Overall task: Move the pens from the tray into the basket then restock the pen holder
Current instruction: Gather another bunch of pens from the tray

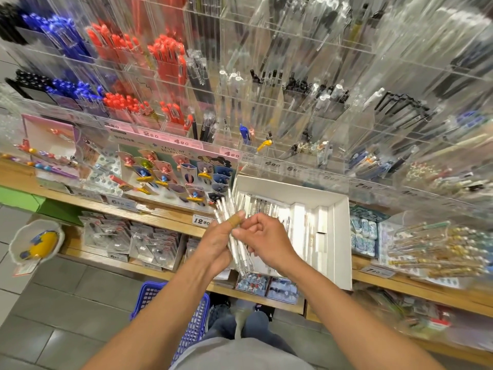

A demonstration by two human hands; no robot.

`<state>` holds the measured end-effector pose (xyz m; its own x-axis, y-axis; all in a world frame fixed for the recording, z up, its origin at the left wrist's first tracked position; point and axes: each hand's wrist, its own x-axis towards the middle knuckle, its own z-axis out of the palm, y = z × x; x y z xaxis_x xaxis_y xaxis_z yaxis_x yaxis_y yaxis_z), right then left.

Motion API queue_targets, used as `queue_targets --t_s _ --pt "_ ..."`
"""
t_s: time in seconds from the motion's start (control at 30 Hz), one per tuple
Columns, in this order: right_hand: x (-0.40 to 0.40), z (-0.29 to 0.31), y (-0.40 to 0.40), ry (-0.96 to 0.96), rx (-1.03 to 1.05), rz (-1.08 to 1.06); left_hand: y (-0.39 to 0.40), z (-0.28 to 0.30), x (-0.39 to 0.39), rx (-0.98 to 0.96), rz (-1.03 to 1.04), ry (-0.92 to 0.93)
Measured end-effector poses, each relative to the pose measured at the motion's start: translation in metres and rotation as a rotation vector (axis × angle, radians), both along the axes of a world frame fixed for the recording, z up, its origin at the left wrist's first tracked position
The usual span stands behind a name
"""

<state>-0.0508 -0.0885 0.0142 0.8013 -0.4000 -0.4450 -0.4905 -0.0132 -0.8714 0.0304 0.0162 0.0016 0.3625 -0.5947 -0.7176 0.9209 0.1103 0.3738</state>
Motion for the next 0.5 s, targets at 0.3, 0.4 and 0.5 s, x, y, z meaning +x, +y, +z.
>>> queue_targets --t_s 0.3,0.4,0.5 --pt "0.001 -0.056 -0.040 0.231 -0.065 -0.162 0.018 -0.003 0.010 0.145 0.073 -0.043" --pt "0.004 -0.093 -0.050 0.446 -0.188 -0.061 0.026 -0.001 0.010 0.122 0.066 -0.025" --pt "0.015 -0.111 -0.046 0.423 -0.330 0.024 0.030 0.000 0.011 0.110 0.039 -0.029"
